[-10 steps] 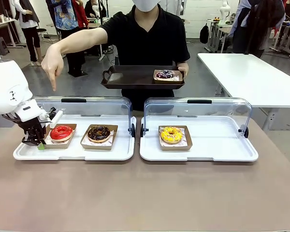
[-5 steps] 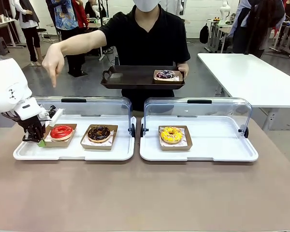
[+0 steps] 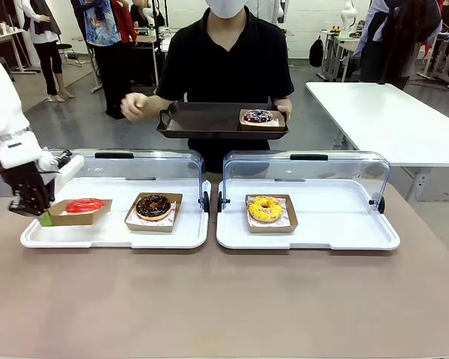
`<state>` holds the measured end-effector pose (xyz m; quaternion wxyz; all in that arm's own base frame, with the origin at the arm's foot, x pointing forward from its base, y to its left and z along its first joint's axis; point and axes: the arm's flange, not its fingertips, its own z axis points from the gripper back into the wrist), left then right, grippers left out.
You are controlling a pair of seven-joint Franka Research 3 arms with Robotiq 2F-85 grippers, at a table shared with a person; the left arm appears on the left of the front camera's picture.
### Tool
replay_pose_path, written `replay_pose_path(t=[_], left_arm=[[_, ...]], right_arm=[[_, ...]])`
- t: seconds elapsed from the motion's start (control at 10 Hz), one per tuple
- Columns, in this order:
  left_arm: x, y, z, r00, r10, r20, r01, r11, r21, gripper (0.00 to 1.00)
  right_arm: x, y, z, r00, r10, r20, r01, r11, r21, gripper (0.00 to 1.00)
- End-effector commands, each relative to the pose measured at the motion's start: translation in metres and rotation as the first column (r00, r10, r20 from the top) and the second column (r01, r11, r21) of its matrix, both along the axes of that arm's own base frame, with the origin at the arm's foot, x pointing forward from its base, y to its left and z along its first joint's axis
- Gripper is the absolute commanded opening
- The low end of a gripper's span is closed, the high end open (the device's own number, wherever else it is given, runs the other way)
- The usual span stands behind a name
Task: Provide the desired donut to the person.
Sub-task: Pick up and lift the Paper togo box containing the Donut pointed at by the person.
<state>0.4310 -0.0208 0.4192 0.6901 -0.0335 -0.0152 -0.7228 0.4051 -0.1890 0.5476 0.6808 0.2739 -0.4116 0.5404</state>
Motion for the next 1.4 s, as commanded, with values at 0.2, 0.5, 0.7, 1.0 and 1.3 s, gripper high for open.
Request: replay_pose_path(t=[0.2,0.5,0.7,1.0,1.3], left_arm=[[-0.05,0.001,0.087,0.998,-0.015,0.069,0.014,1.0,0.016,0.0],[-0.053,-0.004,0.147,0.992,0.0,0.128,0.004,1.0,-0.03,0.0],[-0.051,-0.005,0.163,0.991,0.008,0.137,-0.002,0.999,-0.044,0.0],[-0.054,-0.003,0.165,0.988,-0.013,0.153,0.018,0.999,-0.034,0.0],[-0.054,-0.003,0.165,0.988,-0.013,0.153,0.018,0.999,-0.034,0.0]], right_arm=[[-0.001,0.0,0.0,1.0,0.002,0.0,-0.002,1.0,-0.005,1.0],[-0.001,0.0,0.0,1.0,0.002,0.0,-0.002,1.0,-0.005,1.0],[-0.001,0.0,0.0,1.0,0.002,0.0,-0.002,1.0,-0.005,1.0],[-0.001,0.0,0.0,1.0,0.002,0.0,-0.002,1.0,-0.005,1.0],[-0.001,0.0,0.0,1.0,0.002,0.0,-0.002,1.0,-0.005,1.0]])
